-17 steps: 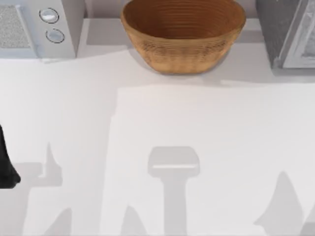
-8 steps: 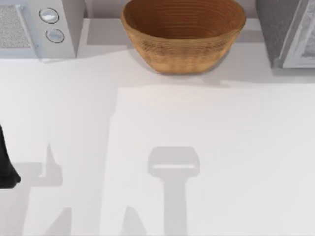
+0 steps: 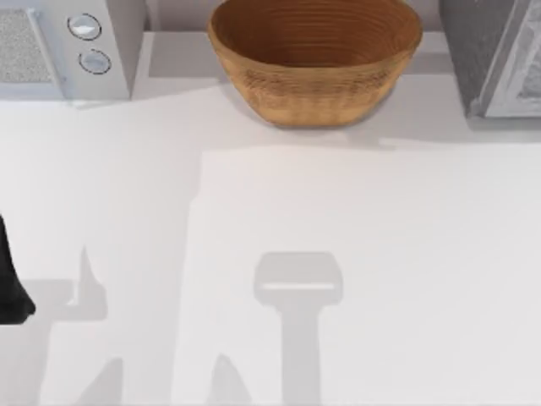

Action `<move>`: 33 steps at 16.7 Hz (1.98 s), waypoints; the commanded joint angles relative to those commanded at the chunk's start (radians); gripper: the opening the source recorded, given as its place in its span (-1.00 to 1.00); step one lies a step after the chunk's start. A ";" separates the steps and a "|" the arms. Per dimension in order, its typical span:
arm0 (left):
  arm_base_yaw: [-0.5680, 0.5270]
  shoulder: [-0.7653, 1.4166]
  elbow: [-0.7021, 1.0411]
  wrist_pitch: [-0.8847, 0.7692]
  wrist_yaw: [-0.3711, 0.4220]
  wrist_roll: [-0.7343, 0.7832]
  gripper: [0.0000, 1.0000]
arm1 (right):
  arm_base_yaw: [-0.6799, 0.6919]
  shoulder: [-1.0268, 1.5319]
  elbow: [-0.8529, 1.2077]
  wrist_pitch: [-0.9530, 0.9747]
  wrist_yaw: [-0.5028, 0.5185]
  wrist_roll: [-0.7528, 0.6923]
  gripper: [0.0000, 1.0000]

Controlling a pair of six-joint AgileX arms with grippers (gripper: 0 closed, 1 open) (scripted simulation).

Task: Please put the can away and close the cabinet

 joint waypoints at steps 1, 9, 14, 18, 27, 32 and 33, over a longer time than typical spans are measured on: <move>0.000 0.000 0.000 0.000 0.000 0.000 1.00 | -0.004 -0.002 0.041 -0.040 -0.004 0.000 1.00; 0.000 0.000 0.000 0.000 0.000 0.000 1.00 | -0.036 -0.058 0.603 -0.684 -0.029 -0.003 1.00; 0.000 0.000 0.000 0.000 0.000 0.000 1.00 | -0.033 -0.126 0.996 -1.176 -0.030 -0.003 1.00; 0.000 0.000 0.000 0.000 0.000 0.000 1.00 | -0.021 -0.183 1.226 -1.437 -0.022 -0.002 1.00; 0.000 0.000 0.000 0.000 0.000 0.000 1.00 | -0.018 -0.206 1.315 -1.525 -0.017 -0.001 1.00; 0.000 0.000 0.000 0.000 0.000 0.000 1.00 | 0.135 -0.197 1.330 -1.536 0.125 0.004 1.00; 0.000 0.000 0.000 0.000 0.000 0.000 1.00 | 0.194 -0.196 1.335 -1.539 0.182 0.005 1.00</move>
